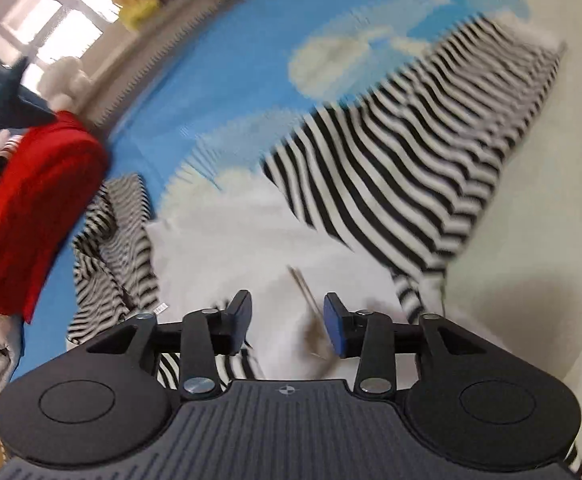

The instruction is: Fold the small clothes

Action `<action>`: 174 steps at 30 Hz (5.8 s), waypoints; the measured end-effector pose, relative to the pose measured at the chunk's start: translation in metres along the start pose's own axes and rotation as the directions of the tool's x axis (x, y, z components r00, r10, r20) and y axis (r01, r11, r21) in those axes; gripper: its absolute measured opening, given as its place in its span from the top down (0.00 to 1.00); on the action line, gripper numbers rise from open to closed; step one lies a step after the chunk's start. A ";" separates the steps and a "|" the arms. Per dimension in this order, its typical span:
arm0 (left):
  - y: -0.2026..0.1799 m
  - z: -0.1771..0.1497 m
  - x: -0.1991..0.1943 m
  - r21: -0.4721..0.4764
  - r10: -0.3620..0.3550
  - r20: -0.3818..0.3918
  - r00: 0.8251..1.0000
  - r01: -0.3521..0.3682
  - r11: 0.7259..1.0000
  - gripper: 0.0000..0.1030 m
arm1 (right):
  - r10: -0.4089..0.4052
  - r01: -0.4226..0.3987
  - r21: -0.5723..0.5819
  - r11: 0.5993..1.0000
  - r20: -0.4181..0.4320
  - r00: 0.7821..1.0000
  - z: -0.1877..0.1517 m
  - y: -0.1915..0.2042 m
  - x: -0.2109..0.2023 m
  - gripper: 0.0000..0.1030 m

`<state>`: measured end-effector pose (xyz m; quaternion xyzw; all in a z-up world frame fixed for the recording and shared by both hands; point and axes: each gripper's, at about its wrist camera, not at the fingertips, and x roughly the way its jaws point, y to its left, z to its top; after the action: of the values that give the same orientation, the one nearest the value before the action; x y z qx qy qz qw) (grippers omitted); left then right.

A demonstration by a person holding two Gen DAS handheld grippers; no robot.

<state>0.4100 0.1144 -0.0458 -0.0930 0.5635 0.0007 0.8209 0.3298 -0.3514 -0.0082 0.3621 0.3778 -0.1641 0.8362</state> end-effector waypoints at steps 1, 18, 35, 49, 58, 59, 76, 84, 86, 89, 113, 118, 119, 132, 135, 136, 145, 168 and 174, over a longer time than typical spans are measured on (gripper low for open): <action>0.000 0.001 -0.001 -0.001 0.002 0.005 1.000 -0.002 1.000 0.80 | 0.000 0.000 -0.009 1.000 -0.014 1.000 0.000 0.002 0.002 0.53; 0.004 -0.014 0.028 0.023 0.018 -0.096 0.995 -0.015 1.000 0.80 | -0.164 0.155 -0.055 0.986 -0.218 0.962 -0.001 -0.012 0.045 0.92; -0.021 -0.007 0.011 0.031 -0.011 -0.034 0.999 0.012 0.999 0.79 | -0.138 0.121 -0.080 0.989 -0.249 0.959 0.013 -0.015 0.051 0.60; -0.067 -0.010 0.009 0.121 -0.036 -0.021 0.999 0.038 0.992 0.72 | -0.144 0.138 -0.103 0.985 -0.051 0.988 0.060 -0.046 0.014 0.55; -0.100 -0.015 0.003 0.180 -0.064 0.001 0.998 0.063 0.982 0.71 | -0.180 0.173 0.114 0.978 0.060 0.982 0.115 -0.130 -0.001 0.55; -0.100 -0.015 0.003 0.181 -0.065 0.003 0.998 0.064 0.981 0.71 | -0.191 0.179 0.142 0.973 0.071 0.979 0.120 -0.142 -0.002 0.55; -0.112 -0.013 0.002 0.180 -0.075 0.012 0.997 0.071 0.981 0.71 | -0.215 0.179 0.314 0.932 0.085 0.973 0.153 -0.209 0.021 0.55; -0.098 -0.010 -0.003 0.160 -0.075 0.020 0.997 0.071 0.985 0.71 | -0.177 0.124 0.399 0.909 0.098 0.979 0.152 -0.213 0.035 0.96; -0.093 -0.008 -0.006 0.152 -0.077 0.026 0.997 0.072 0.986 0.71 | -0.215 0.146 0.386 0.911 0.140 0.967 0.152 -0.204 0.029 0.98; -0.084 -0.003 -0.012 0.134 -0.078 0.041 0.996 0.072 0.988 0.71 | -0.219 0.166 0.196 0.966 0.287 0.933 0.153 -0.151 0.009 0.99; -0.071 0.004 -0.017 0.053 -0.196 0.066 0.978 0.193 0.980 0.71 | 0.078 -0.159 -0.402 0.901 -0.212 0.974 0.002 0.075 0.025 0.72; -0.125 -0.014 -0.010 0.189 -0.333 0.036 0.942 0.321 0.928 0.71 | 0.005 -0.039 -0.179 0.983 -0.187 0.982 0.023 0.038 0.030 0.71; -0.136 -0.019 -0.007 0.212 -0.352 0.028 0.935 0.339 0.917 0.71 | 0.006 -0.036 -0.154 0.987 -0.194 0.981 0.024 0.033 0.029 0.71; -0.215 -0.064 0.045 0.414 -0.227 -0.003 0.974 0.208 0.886 0.38 | 0.026 -0.056 -0.136 0.989 -0.215 0.976 0.038 0.026 0.020 0.71; -0.217 -0.066 0.043 0.443 -0.194 0.024 0.981 0.163 0.882 0.53 | 0.038 -0.069 -0.133 0.989 -0.227 0.973 0.039 0.028 0.018 0.71; -0.215 -0.064 0.041 0.441 -0.178 0.032 0.983 0.146 0.885 0.78 | 0.039 -0.072 -0.136 0.988 -0.228 0.973 0.039 0.028 0.017 0.71; -0.112 -0.005 -0.034 0.081 -0.148 0.220 0.964 0.134 0.988 0.81 | 0.044 -0.087 -0.149 0.985 -0.273 0.961 0.022 0.039 0.018 0.69; 0.033 0.015 0.023 -0.360 -0.058 0.022 0.998 0.062 0.931 0.66 | 0.007 -0.057 -0.124 0.991 -0.367 0.930 -0.022 0.052 0.044 0.64; 0.017 0.017 0.011 -0.243 0.039 0.087 0.995 -0.016 0.970 0.97 | 0.001 -0.051 -0.121 0.991 -0.385 0.923 -0.023 0.050 0.049 0.63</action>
<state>0.4275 0.1324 -0.0528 -0.1845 0.5222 0.0852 0.8282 0.3778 -0.3005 -0.0315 0.3377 0.5391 -0.0542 0.7697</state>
